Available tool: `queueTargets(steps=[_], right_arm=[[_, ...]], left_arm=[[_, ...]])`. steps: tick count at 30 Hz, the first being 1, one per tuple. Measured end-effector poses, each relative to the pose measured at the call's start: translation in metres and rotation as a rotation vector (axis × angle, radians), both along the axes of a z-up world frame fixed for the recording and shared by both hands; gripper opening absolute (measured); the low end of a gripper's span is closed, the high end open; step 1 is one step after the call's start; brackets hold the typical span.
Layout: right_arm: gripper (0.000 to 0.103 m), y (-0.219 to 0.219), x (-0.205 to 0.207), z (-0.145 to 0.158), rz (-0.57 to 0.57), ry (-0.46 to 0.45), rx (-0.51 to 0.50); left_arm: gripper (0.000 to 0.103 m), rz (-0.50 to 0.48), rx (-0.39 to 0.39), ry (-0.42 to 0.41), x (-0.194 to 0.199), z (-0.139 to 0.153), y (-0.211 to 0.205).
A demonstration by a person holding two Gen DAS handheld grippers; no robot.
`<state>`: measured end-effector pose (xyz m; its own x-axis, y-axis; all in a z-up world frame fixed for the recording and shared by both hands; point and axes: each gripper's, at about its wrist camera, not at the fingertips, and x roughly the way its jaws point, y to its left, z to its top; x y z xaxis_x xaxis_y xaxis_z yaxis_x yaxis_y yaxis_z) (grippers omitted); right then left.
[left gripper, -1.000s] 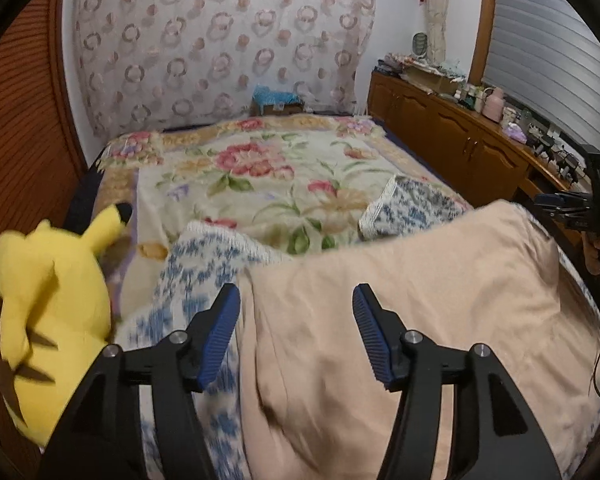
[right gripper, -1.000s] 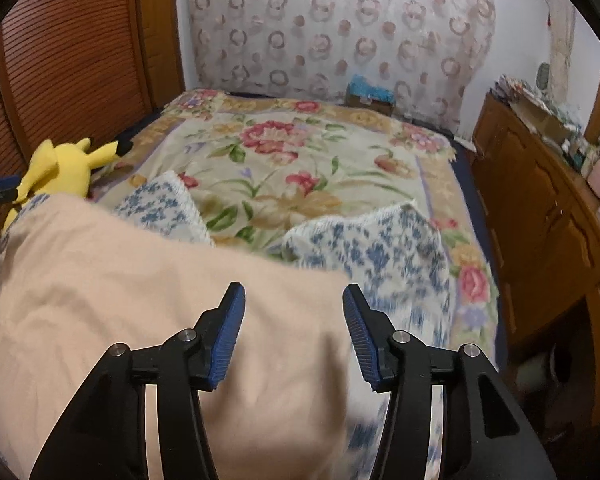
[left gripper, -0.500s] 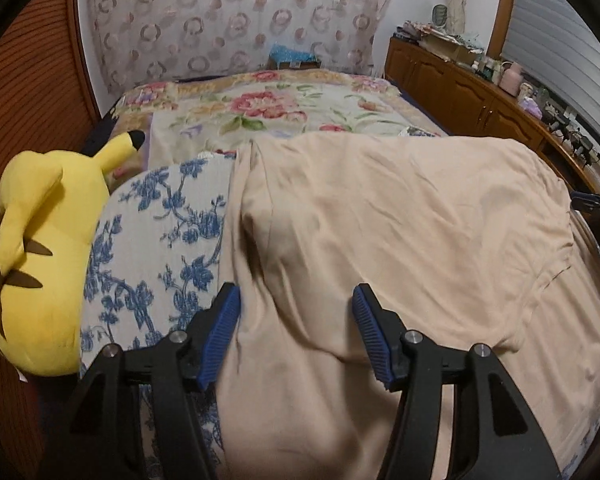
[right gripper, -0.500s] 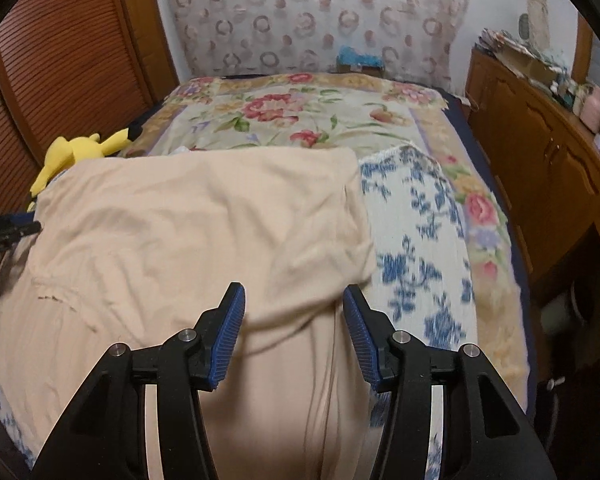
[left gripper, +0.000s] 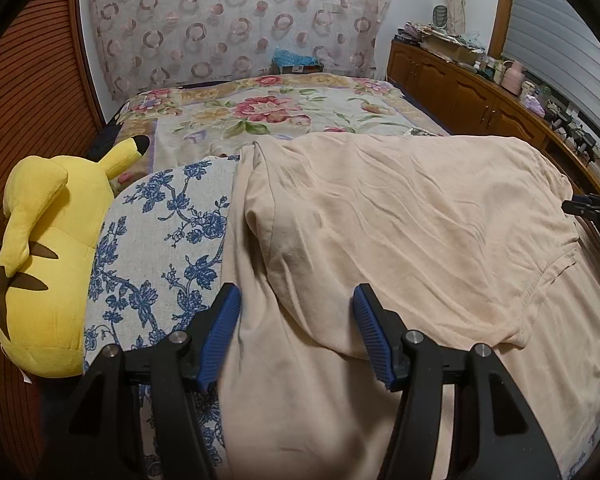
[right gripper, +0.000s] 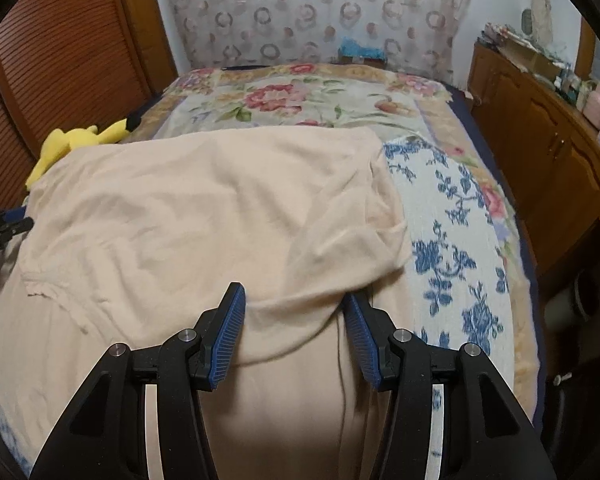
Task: Fold small clothes
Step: 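Lay the lifted shirt down folded over and open both tools, then close both tools on the folded shirt's edge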
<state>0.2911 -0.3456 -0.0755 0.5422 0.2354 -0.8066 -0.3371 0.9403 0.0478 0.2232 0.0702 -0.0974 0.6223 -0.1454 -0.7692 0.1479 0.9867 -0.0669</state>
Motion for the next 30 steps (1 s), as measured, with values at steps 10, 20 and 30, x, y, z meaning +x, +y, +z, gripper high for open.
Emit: queueTargets(steps=[10,20,30], right_arm=[[0.053,0.006,-0.003,-0.005,-0.017,-0.047,-0.036],[0.054,0.006,-0.003,-0.006,-0.017,-0.048,-0.037],[0.054,0.006,-0.004,-0.006,-0.017,-0.048,-0.036]], left_arm=[[0.058,-0.003,-0.035,-0.026,-0.004,0.010,0.001],[0.047,-0.023,-0.071,-0.009,0.001,0.011,0.000],[0.043,-0.014,-0.103,0.030,0.012,0.001,0.002]])
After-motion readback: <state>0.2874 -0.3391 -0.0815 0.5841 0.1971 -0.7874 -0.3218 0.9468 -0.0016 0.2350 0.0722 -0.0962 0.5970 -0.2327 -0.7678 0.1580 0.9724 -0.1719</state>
